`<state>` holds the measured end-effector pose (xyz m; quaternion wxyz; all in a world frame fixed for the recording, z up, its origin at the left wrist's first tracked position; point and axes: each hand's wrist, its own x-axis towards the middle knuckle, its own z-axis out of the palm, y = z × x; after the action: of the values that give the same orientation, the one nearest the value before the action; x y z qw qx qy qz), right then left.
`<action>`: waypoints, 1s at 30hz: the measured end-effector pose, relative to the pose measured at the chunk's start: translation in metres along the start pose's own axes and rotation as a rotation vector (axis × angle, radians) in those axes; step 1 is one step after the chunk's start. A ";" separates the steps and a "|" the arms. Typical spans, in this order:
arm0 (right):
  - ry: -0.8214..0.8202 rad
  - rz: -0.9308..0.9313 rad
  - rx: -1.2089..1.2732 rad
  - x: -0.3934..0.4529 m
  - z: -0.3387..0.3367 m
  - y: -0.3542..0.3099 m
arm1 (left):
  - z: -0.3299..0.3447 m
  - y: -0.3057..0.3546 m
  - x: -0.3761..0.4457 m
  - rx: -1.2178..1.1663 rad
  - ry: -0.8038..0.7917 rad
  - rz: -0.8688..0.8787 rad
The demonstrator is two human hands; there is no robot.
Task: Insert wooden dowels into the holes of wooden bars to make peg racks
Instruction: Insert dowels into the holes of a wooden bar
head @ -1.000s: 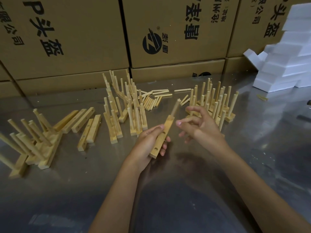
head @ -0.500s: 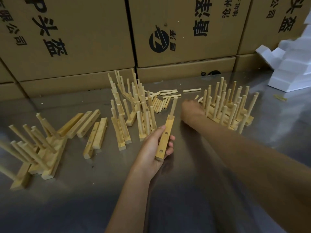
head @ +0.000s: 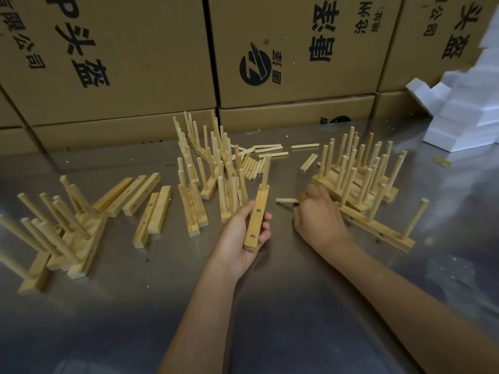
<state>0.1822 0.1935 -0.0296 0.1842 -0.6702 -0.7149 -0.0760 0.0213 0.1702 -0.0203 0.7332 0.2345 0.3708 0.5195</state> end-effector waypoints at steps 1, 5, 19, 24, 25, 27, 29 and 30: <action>-0.001 -0.029 -0.002 -0.007 -0.004 0.000 | 0.000 0.000 0.000 -0.008 0.000 0.001; -0.072 -0.117 0.131 -0.037 -0.023 0.004 | -0.001 0.000 0.002 -0.008 0.009 0.007; 0.012 -0.456 0.105 -0.011 -0.068 -0.026 | 0.000 0.000 -0.001 0.029 -0.011 0.013; -0.084 -0.608 -0.042 0.009 -0.079 -0.039 | 0.002 0.000 -0.002 0.030 -0.013 0.007; -0.107 -0.631 -0.045 0.011 -0.081 -0.042 | 0.002 0.000 -0.003 0.029 -0.012 0.006; -0.162 -0.666 -0.048 0.013 -0.084 -0.047 | 0.002 0.000 -0.003 0.035 -0.016 0.005; -0.203 -0.684 -0.077 0.013 -0.085 -0.050 | 0.003 0.000 -0.004 0.043 -0.023 0.011; -0.207 -0.684 -0.089 0.013 -0.084 -0.051 | 0.003 0.000 -0.004 0.044 -0.025 0.014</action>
<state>0.1453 0.1714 0.0594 0.0452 -0.4039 -0.9087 -0.0958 0.0229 0.1660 -0.0175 0.7288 0.2598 0.3713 0.5133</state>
